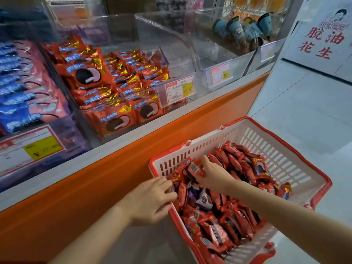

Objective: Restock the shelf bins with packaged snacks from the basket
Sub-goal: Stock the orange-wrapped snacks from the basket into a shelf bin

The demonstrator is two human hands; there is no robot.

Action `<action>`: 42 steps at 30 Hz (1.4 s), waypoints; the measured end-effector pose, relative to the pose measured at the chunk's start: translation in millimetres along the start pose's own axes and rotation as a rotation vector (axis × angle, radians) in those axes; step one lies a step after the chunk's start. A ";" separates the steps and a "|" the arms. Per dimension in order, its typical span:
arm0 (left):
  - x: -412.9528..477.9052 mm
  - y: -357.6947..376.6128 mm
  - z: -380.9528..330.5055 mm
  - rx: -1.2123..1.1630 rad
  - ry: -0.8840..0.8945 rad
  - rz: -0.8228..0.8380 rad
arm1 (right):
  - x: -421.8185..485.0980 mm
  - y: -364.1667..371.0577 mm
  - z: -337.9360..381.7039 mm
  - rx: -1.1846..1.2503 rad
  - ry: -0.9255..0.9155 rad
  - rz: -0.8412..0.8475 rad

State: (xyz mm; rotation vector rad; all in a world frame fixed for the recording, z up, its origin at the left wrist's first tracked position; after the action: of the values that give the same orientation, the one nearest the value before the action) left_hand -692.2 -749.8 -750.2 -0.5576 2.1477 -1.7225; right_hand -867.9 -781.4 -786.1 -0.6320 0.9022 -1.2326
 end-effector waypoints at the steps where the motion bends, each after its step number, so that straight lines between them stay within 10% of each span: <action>1: -2.9 -3.4 0.9 0.029 -0.005 -0.015 | -1.9 -2.3 7.3 0.014 -0.018 -0.001; 10: -5.8 -22.1 21.0 -0.456 -0.588 -0.026 | -36.7 -32.8 65.7 0.191 -0.260 -0.031; 18: 18.8 -38.2 0.8 -0.570 -0.514 -0.176 | -51.3 -33.9 41.6 0.508 -0.207 0.136; 26: 43.8 -12.4 -1.0 -0.444 -0.605 -0.191 | -58.2 53.1 -66.9 -0.381 0.143 0.315; 42: 42.8 8.1 16.0 -0.480 -0.663 -0.158 | -50.9 28.7 -49.3 -0.364 0.224 -0.016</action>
State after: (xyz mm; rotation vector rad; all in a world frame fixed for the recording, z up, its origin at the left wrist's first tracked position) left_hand -722.3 -782.9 -762.1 -1.2468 2.0211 -0.8675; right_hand -899.0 -722.3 -823.3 -0.7988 1.3295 -1.1778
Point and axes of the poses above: each hand's wrist, its own x-axis towards the middle knuckle, its own y-axis out of the palm, z = x × y, the point moved 7 cm from there along x, towards the middle knuckle, and after that the axes turned 4 degrees about -y, right-handed, at the moved point
